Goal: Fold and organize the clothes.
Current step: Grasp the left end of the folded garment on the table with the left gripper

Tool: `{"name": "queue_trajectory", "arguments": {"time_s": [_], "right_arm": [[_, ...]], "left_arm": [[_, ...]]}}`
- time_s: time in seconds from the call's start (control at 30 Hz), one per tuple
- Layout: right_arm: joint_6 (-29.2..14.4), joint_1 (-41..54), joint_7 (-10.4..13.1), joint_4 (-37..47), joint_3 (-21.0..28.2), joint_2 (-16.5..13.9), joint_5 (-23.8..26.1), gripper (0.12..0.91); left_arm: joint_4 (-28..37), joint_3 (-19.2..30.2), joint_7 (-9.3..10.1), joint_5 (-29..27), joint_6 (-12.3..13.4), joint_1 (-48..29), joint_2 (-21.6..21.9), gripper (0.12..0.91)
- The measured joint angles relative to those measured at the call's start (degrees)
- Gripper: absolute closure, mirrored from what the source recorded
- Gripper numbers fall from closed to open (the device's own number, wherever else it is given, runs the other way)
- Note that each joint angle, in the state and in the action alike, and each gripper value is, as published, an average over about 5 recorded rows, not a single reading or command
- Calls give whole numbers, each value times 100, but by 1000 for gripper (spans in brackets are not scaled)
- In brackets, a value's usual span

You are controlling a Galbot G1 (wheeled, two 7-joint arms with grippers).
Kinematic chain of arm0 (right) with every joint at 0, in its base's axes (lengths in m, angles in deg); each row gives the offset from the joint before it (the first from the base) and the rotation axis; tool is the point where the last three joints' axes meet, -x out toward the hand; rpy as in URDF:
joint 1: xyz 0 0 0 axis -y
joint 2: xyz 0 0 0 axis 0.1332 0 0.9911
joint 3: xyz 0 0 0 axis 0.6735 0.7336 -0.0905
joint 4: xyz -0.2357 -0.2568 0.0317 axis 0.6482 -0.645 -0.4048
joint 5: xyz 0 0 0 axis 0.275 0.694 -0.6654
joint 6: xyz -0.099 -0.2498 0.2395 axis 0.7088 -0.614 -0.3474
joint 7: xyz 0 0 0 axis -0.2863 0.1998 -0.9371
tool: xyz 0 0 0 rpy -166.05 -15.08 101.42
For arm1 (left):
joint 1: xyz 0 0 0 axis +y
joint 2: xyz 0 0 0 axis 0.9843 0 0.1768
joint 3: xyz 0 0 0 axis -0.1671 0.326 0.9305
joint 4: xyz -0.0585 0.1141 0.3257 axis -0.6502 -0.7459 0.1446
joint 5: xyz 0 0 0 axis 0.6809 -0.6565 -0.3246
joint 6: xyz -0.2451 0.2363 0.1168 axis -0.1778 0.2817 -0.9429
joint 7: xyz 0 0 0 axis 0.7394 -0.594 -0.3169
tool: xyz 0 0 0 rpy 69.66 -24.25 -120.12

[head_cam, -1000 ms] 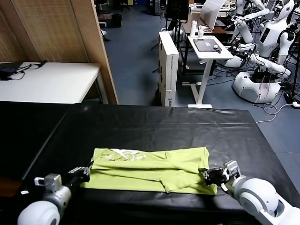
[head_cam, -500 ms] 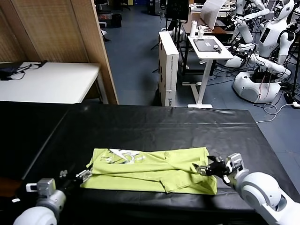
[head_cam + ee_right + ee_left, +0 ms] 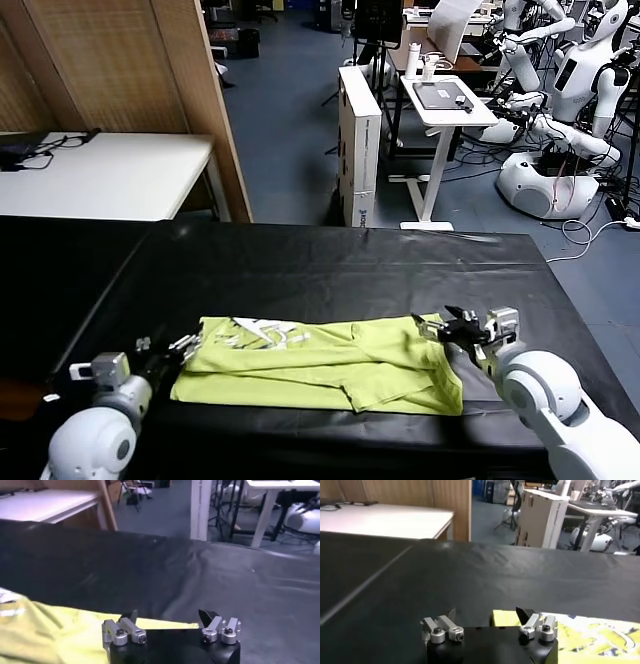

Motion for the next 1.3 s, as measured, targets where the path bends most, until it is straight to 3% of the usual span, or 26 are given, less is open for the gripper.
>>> {"name": "queue_trajectory", "arguments": {"time_s": [0.53, 0.87, 1.03, 1.13, 1.3], "right_arm": [[-32, 161, 77, 526, 186, 492, 154, 118], [-24, 221, 66, 638, 226, 557, 172, 148], [-21, 194, 51, 652, 215, 578, 195, 259], [-21, 170, 43, 642, 210, 590, 205, 353], [-17, 132, 27, 599, 200, 604, 218, 633]], "left_arm": [[790, 404, -15, -46, -25, -745, -196, 123], [1008, 444, -75, -8, -25, -801, -295, 139], [1012, 470, -137, -5, -34, -797, -312, 248], [1013, 474, -170, -25, -23, -786, -313, 359], [1000, 478, -181, -44, 0, -759, -326, 663]]}}
